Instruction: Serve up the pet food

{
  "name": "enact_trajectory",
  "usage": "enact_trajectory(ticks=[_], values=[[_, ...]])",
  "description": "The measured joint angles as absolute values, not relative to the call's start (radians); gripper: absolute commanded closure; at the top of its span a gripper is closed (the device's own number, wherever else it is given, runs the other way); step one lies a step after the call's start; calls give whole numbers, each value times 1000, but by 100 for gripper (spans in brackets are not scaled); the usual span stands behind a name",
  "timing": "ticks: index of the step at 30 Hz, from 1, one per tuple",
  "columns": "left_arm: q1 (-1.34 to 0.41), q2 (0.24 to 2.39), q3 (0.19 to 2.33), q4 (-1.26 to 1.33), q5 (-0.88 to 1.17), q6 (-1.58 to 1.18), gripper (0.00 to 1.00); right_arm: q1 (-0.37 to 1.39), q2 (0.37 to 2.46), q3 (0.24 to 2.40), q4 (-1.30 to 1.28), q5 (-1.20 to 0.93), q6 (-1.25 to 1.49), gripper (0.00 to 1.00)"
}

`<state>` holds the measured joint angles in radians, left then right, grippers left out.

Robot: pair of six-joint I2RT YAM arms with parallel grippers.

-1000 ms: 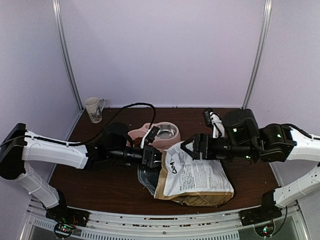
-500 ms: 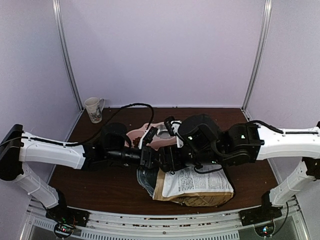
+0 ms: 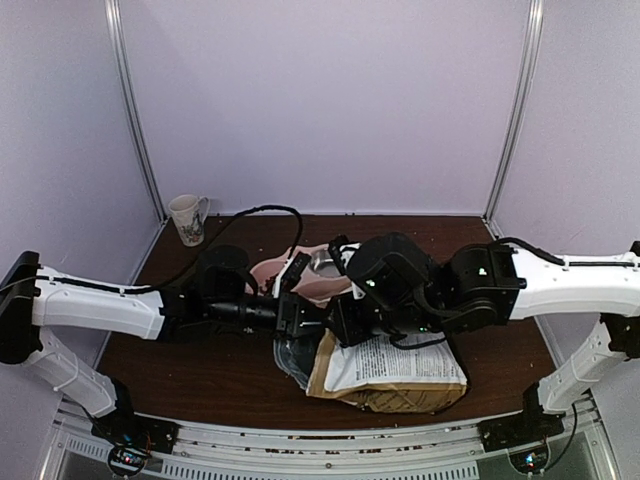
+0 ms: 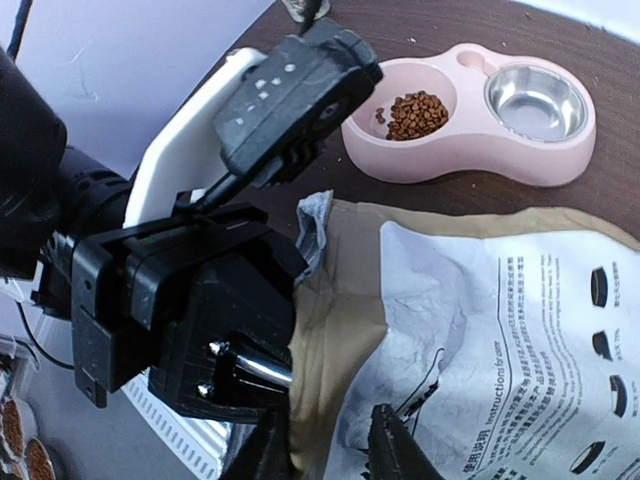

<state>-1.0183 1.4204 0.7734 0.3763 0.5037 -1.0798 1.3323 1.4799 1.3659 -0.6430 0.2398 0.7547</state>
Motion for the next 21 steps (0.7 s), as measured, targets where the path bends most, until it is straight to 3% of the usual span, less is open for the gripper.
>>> enact_trajectory(ticks=[3, 11, 21], values=[[-1018, 1406, 765, 372, 493, -1080, 100, 1336, 1480, 1370, -651, 252, 768, 100], [-1018, 1350, 720, 366, 472, -1088, 100, 1336, 1457, 1370, -724, 326, 789, 100], [-1005, 1287, 623, 429, 440, -1139, 100, 1322, 1263, 1322, -850, 457, 844, 100]])
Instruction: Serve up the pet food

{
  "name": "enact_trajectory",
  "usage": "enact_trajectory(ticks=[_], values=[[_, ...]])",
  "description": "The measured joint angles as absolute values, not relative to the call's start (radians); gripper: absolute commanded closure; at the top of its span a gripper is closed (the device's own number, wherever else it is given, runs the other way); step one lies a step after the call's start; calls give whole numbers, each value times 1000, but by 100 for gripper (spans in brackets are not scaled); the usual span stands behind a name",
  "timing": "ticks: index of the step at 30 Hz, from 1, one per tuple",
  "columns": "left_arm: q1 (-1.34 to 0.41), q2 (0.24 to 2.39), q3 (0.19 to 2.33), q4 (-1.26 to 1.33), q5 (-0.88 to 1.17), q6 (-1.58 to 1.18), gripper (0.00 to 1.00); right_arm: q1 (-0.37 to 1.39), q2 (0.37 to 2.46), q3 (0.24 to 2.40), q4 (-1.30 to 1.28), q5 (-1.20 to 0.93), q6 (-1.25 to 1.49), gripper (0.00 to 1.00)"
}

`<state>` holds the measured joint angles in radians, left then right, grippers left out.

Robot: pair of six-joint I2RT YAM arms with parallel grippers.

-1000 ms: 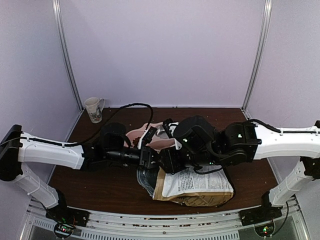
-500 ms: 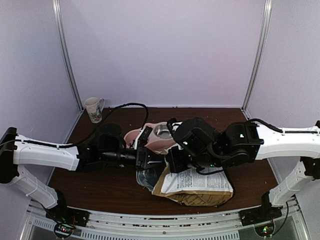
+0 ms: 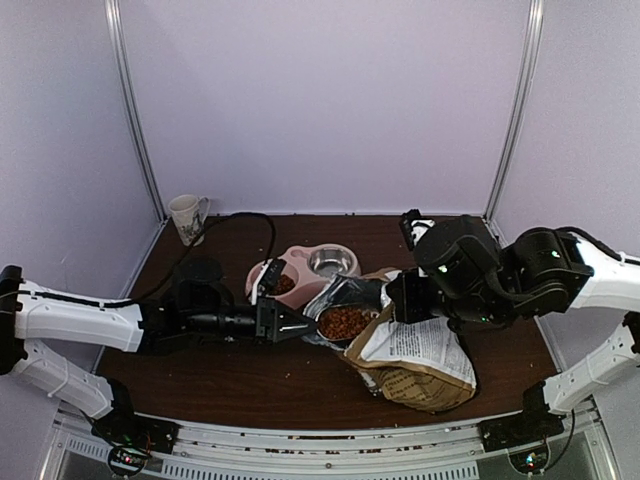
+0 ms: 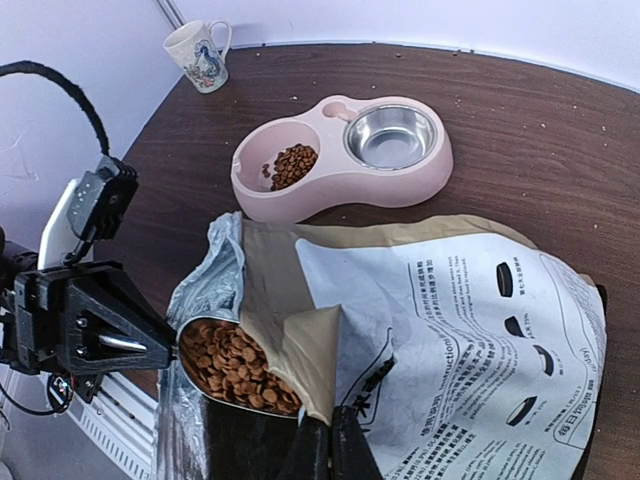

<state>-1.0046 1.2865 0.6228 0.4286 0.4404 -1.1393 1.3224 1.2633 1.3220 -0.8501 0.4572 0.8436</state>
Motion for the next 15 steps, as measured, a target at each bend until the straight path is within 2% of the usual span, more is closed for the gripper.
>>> enact_trajectory(ticks=[15], values=[[-972, 1203, 513, 605, 451, -1293, 100, 1314, 1214, 1280, -865, 507, 895, 100]])
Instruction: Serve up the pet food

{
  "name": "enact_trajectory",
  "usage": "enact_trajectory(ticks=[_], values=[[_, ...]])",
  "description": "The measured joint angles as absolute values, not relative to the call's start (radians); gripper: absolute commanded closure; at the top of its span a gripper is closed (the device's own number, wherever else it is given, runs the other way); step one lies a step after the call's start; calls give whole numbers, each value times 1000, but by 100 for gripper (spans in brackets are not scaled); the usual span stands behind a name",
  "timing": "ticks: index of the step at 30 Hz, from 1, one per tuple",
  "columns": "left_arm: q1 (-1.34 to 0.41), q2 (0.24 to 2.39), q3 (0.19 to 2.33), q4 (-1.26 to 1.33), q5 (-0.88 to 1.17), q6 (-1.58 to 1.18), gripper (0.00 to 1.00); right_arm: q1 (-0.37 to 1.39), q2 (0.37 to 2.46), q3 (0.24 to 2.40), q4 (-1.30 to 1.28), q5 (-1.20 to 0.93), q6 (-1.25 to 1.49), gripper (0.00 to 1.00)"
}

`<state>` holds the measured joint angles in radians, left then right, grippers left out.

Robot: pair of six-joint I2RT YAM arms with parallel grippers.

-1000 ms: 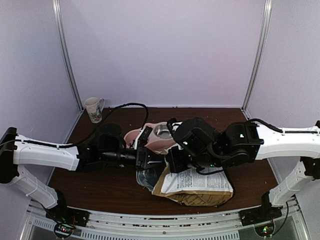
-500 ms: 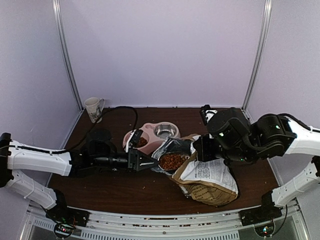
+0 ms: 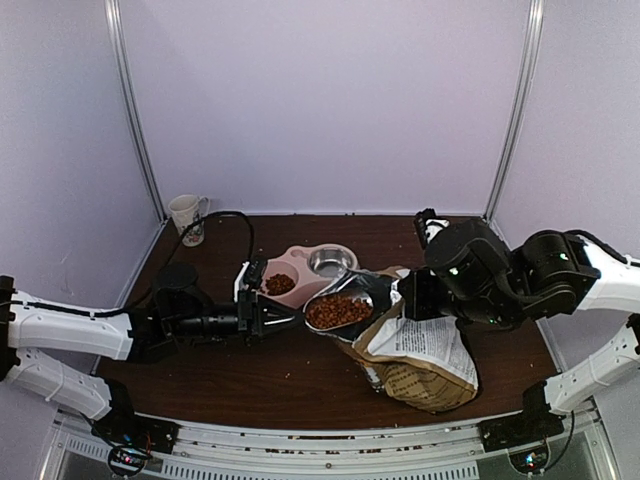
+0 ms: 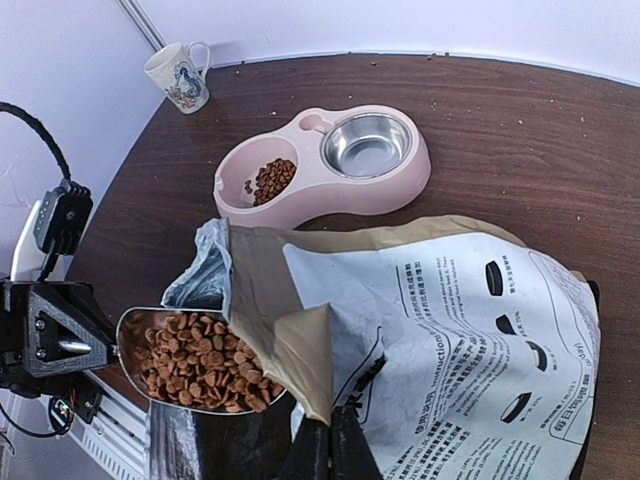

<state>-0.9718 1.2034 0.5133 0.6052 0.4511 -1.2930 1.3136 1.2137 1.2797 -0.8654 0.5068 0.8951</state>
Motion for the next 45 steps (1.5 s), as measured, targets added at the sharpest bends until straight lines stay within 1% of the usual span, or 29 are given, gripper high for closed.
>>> enact_trajectory(ticks=[4, 10, 20, 27, 32, 39, 45], values=[[-972, 1173, 474, 657, 461, -1340, 100, 1311, 1211, 1276, -864, 507, 899, 100], [-965, 1088, 455, 648, 460, -1382, 100, 1309, 1195, 1261, -855, 511, 903, 100], [-916, 922, 455, 530, 392, -1466, 100, 1303, 1182, 1229, -825, 522, 916, 100], [-812, 852, 446, 431, 351, -1524, 100, 1300, 1175, 1218, -812, 522, 916, 100], [-705, 867, 446, 394, 337, -1536, 100, 1299, 1171, 1210, -803, 522, 916, 100], [-583, 978, 446, 398, 337, -1536, 100, 1294, 1158, 1203, -796, 521, 916, 100], [-525, 1082, 447, 409, 334, -1524, 100, 1288, 1148, 1197, -795, 521, 916, 100]])
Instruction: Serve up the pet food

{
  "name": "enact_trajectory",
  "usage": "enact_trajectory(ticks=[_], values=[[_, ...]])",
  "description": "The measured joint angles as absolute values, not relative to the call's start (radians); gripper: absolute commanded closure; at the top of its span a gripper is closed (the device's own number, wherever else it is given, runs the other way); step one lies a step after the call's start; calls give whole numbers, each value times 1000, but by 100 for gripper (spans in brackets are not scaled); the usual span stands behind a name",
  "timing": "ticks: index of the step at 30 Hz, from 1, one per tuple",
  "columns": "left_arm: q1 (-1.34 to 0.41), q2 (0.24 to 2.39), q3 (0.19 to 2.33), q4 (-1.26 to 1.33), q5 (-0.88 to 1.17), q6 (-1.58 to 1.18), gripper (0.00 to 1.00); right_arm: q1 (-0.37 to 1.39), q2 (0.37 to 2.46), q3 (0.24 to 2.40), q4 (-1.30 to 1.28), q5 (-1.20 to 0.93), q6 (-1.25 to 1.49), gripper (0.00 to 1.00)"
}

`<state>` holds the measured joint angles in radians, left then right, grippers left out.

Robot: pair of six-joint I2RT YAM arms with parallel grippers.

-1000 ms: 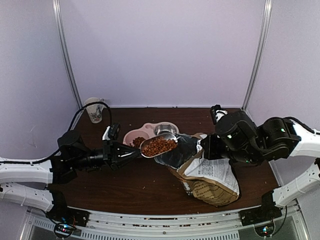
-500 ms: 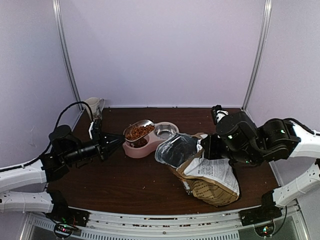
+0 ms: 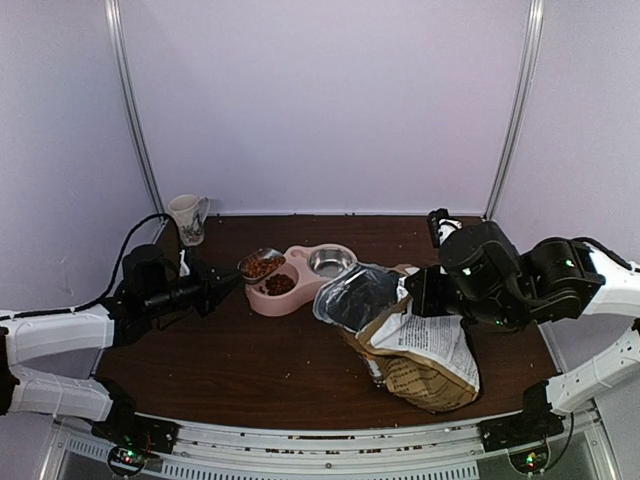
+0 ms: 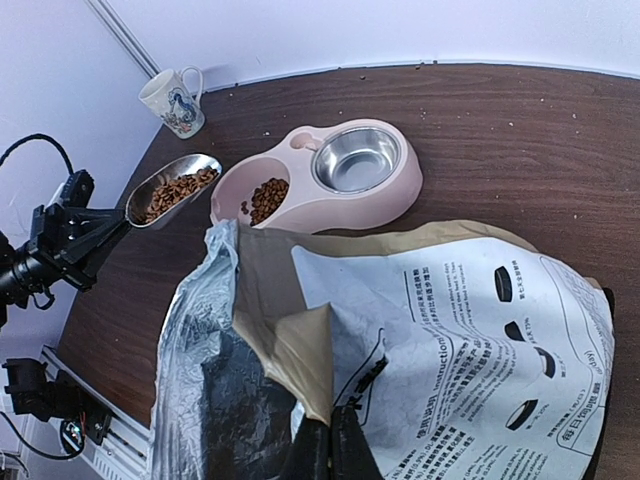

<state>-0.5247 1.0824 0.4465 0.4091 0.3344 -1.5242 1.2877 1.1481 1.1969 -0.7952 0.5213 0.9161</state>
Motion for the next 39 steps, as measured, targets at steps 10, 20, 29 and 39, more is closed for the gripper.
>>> enact_trajectory(ticks=[10, 20, 29, 39], values=[[-461, 1175, 466, 334, 300, -1439, 100, 1282, 1148, 1190, -783, 521, 914, 100], [-448, 1287, 586, 227, 291, -1332, 100, 1270, 1151, 1185, -765, 498, 899, 100], [-448, 1328, 702, 91, 263, -1210, 100, 1261, 1156, 1172, -738, 479, 890, 100], [-448, 1343, 807, -80, 214, -1062, 100, 1244, 1157, 1164, -724, 470, 886, 100]])
